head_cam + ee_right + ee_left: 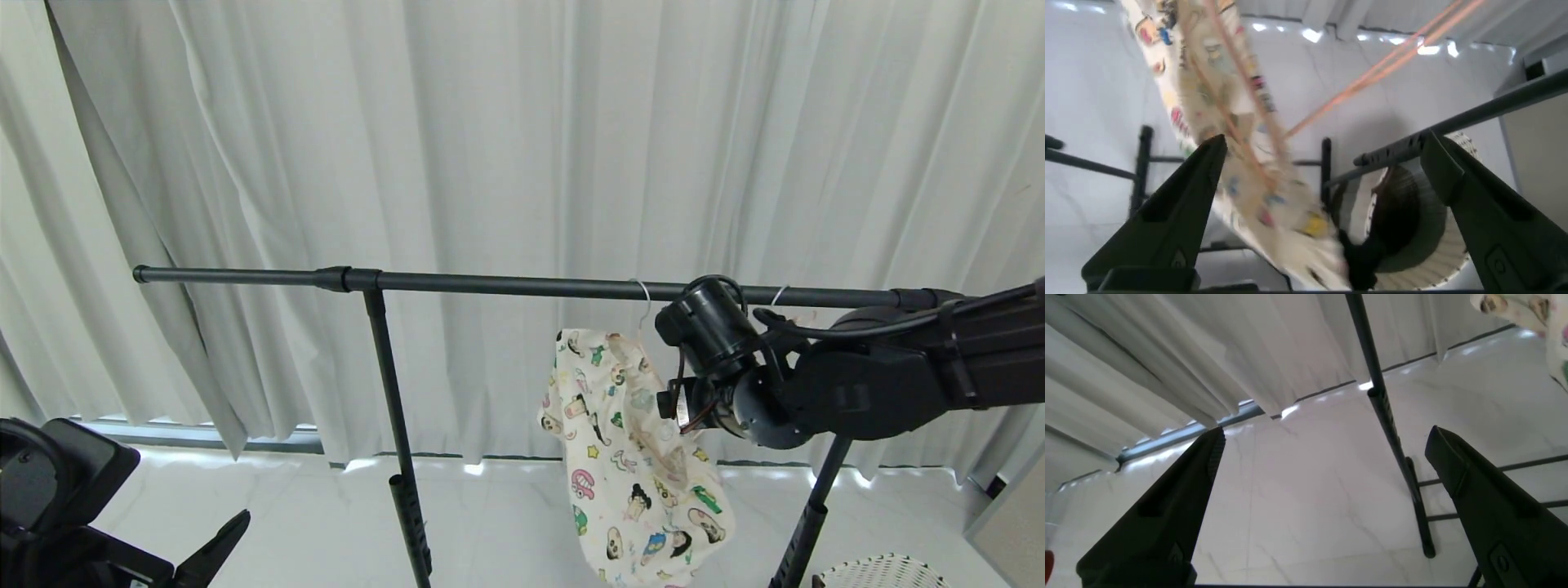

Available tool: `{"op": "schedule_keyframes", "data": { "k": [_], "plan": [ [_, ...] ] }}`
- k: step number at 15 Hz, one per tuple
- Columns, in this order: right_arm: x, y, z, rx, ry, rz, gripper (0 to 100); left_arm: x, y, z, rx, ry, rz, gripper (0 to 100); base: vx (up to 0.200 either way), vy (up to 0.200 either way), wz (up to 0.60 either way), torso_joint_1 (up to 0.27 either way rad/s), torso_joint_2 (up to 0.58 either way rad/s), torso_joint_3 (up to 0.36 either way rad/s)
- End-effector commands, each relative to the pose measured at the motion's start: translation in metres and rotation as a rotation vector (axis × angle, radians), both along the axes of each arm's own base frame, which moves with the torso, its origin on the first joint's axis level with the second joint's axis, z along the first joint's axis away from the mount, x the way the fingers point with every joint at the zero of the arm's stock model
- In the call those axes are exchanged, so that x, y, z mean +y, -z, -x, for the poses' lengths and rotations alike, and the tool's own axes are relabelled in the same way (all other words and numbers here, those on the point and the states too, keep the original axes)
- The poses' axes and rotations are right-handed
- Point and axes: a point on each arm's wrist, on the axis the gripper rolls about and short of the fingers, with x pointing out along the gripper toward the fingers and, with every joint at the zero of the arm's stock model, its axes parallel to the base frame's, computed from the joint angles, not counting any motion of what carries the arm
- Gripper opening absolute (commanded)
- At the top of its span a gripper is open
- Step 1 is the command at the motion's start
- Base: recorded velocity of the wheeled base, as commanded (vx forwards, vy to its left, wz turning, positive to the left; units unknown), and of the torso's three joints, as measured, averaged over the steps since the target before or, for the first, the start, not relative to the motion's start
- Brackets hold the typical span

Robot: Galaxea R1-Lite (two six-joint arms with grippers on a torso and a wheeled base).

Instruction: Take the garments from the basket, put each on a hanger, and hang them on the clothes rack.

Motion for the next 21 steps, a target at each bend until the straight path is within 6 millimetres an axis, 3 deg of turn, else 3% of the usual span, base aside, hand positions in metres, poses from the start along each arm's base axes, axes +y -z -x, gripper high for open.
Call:
{"op": "schedule_keyframes", "data": {
  "k": [1,4,8,12,15,17,21],
  "plan": [
    [-0.006,-0.034,0.019,-0.069,-0.029,-0.069,100,0.0,0.0,0.0,-0.001,-0.002,0.002,100,0.0,0.0,0.0,0.0,0.0,0.0],
    [-0.026,-0.058,0.049,-0.092,-0.055,-0.091,100,0.001,-0.001,0.0,-0.004,-0.009,0.006,100,0.0,0.0,0.0,0.0,0.0,0.0],
    [-0.081,-0.069,0.097,-0.075,-0.045,-0.071,100,0.003,-0.002,0.001,-0.016,-0.028,0.01,100,0.0,0.0,0.0,0.0,0.0,0.0],
    [-0.158,-0.053,0.139,-0.024,0.086,0.027,100,0.006,-0.003,0.004,-0.034,-0.051,0.014,100,0.0,0.0,0.0,0.0,0.0,0.0],
    [-0.204,-0.024,0.158,0.066,0.238,0.177,100,0.009,0.004,0.005,-0.007,-0.088,0.007,100,0.0,0.0,0.0,0.0,0.0,0.0],
    [-0.214,-0.015,0.167,0.093,0.267,0.218,100,0.012,0.011,0.007,0.021,-0.117,0.0,100,-0.2,0.0,0.0,0.005,0.0,0.005],
    [-0.219,0.017,0.172,0.112,0.294,0.239,100,0.025,0.051,0.024,0.175,-0.256,-0.022,100,-0.2,0.0,0.0,0.005,0.0,0.004]
  ]
}}
